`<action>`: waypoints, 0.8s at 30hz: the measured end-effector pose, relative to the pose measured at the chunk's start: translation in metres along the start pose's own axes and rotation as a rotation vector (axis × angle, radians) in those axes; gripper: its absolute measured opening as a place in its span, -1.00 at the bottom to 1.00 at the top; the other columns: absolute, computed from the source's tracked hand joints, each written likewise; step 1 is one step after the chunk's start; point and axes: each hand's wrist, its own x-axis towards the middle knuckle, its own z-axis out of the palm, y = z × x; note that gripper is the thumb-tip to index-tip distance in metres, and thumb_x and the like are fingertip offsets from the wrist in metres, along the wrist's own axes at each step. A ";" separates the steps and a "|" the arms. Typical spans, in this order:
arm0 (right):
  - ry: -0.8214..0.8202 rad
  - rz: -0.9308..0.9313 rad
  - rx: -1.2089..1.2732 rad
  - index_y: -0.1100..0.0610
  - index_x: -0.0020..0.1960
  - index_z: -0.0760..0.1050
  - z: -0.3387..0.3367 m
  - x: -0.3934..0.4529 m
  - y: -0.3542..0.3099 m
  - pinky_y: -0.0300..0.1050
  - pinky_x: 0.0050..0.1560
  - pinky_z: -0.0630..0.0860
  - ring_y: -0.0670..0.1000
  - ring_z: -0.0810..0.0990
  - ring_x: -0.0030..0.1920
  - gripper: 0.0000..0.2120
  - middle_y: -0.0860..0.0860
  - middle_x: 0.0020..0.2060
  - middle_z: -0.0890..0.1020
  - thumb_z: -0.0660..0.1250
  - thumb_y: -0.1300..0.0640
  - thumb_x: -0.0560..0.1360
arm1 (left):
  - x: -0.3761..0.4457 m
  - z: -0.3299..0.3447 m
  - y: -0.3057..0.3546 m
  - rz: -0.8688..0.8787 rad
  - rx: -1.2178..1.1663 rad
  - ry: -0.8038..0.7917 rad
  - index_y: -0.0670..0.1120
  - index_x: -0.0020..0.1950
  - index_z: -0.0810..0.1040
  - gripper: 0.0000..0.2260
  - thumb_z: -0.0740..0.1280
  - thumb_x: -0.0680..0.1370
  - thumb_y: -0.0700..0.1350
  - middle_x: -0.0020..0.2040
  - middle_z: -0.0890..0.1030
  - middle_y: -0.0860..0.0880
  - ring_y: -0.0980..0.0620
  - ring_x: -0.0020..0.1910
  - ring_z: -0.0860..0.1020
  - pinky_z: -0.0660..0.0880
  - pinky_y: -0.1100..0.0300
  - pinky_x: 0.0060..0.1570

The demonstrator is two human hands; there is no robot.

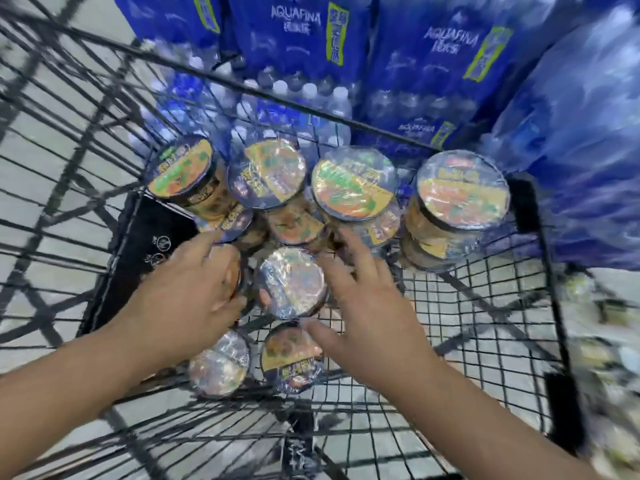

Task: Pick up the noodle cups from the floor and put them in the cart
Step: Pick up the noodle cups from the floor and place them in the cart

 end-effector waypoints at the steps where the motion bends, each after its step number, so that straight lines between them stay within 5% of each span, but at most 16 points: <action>1: 0.068 0.006 0.029 -0.12 0.56 0.20 -0.015 -0.018 0.008 0.13 0.45 0.44 0.13 0.14 0.60 -0.30 -0.06 0.67 -0.08 0.30 -0.36 0.54 | -0.004 -0.006 0.021 0.044 -0.044 0.067 0.06 0.19 0.40 -0.67 0.27 0.57 0.24 0.48 0.33 -0.07 -0.16 0.45 0.38 0.39 -0.02 0.34; 6: 0.471 0.124 0.269 -0.09 0.44 0.42 -0.081 -0.131 0.087 0.10 0.41 0.45 0.03 0.29 0.57 -0.50 -0.04 0.57 0.25 0.31 -0.26 0.57 | -0.011 -0.026 0.171 0.278 -0.320 0.230 0.09 0.35 0.50 -0.58 0.20 0.55 0.23 0.39 0.44 0.14 0.15 0.35 0.40 0.36 0.11 0.26; 10: 0.678 0.378 0.296 -0.12 0.38 0.44 -0.109 -0.238 0.188 -0.14 0.41 0.37 -0.06 0.29 0.55 -0.58 -0.04 0.51 0.31 0.36 -0.19 0.57 | 0.002 -0.007 0.324 0.527 -0.297 0.151 0.10 0.38 0.51 -0.54 0.25 0.54 0.24 0.47 0.44 0.08 0.09 0.48 0.37 0.33 0.09 0.38; 13: 0.680 0.585 0.220 -0.19 0.45 0.37 -0.105 -0.330 0.265 -0.05 0.40 0.39 -0.05 0.24 0.57 -0.52 -0.11 0.56 0.23 0.27 -0.30 0.59 | 0.009 0.034 0.439 0.663 -0.148 0.068 0.09 0.49 0.45 -0.43 0.21 0.55 0.32 0.56 0.37 0.00 0.01 0.57 0.28 0.16 0.18 0.50; 18: 0.543 0.865 0.237 -0.21 0.53 0.28 -0.095 -0.497 0.363 0.09 0.38 0.47 -0.06 0.15 0.54 -0.46 -0.21 0.58 0.10 0.23 -0.31 0.60 | 0.000 0.127 0.613 0.754 -0.015 -0.091 0.10 0.56 0.38 -0.33 0.13 0.53 0.40 0.61 0.33 -0.05 -0.10 0.60 0.27 0.32 -0.15 0.52; 24: 0.413 1.136 0.308 -0.30 0.50 0.19 -0.078 -0.665 0.453 0.06 0.45 0.39 -0.06 0.15 0.57 -0.46 -0.27 0.55 0.06 0.14 -0.42 0.58 | -0.032 0.223 0.771 0.826 0.042 -0.261 0.14 0.60 0.31 -0.34 0.10 0.56 0.41 0.60 0.27 0.05 -0.01 0.58 0.24 0.29 -0.04 0.50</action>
